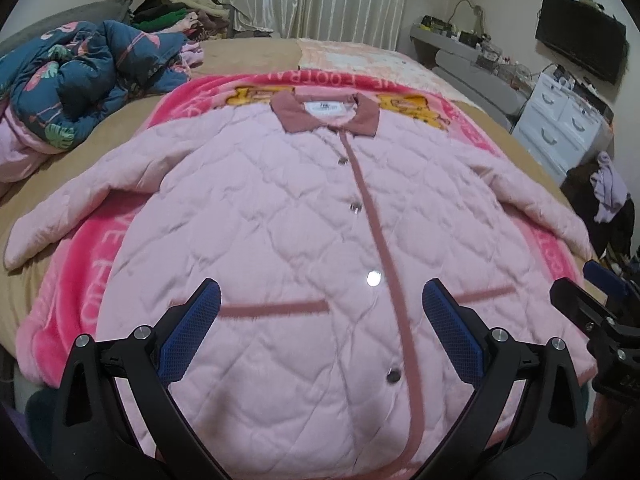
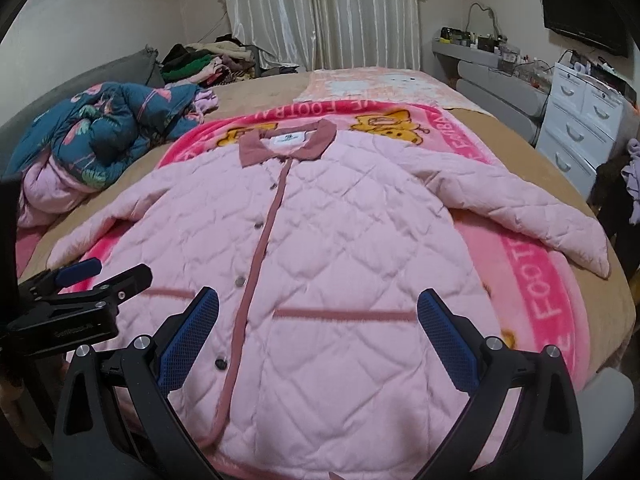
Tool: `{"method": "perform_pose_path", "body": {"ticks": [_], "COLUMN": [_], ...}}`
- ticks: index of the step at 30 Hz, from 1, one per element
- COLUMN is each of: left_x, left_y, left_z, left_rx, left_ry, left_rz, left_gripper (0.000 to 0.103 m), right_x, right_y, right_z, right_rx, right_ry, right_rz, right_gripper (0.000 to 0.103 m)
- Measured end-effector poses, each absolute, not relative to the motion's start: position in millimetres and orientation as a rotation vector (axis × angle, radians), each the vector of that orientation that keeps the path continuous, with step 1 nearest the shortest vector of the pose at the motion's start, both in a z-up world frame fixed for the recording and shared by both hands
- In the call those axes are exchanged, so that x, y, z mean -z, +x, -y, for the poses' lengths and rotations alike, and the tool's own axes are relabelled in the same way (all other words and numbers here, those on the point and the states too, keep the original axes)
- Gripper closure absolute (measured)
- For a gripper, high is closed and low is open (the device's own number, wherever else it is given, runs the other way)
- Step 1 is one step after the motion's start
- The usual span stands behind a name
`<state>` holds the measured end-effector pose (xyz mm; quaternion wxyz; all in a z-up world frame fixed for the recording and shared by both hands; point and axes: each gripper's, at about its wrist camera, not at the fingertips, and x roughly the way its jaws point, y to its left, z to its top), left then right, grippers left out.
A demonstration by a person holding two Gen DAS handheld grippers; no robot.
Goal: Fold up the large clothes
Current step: 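Grasp the jacket sleeve cuff with the right tool and lift it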
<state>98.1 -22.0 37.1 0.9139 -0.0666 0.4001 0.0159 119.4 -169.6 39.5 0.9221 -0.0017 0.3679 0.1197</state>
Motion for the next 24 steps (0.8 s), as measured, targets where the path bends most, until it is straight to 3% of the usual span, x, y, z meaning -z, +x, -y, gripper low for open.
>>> {"method": "perform_pose_path", "body": {"ticks": [24], "left_x": [-74.9], "left_y": [238.4], "left_z": [31.4], "left_rx": [-0.027], "left_ry": [-0.126], "left_rz": [-0.814], "left_gripper": [0.008], "right_x": [-100.8], "right_y": [250.0], "right_z": [198.3], "right_rx": [-0.172], "right_ry": [0.143], "right_rz": [-0.674], "right_gripper": [0.004]}}
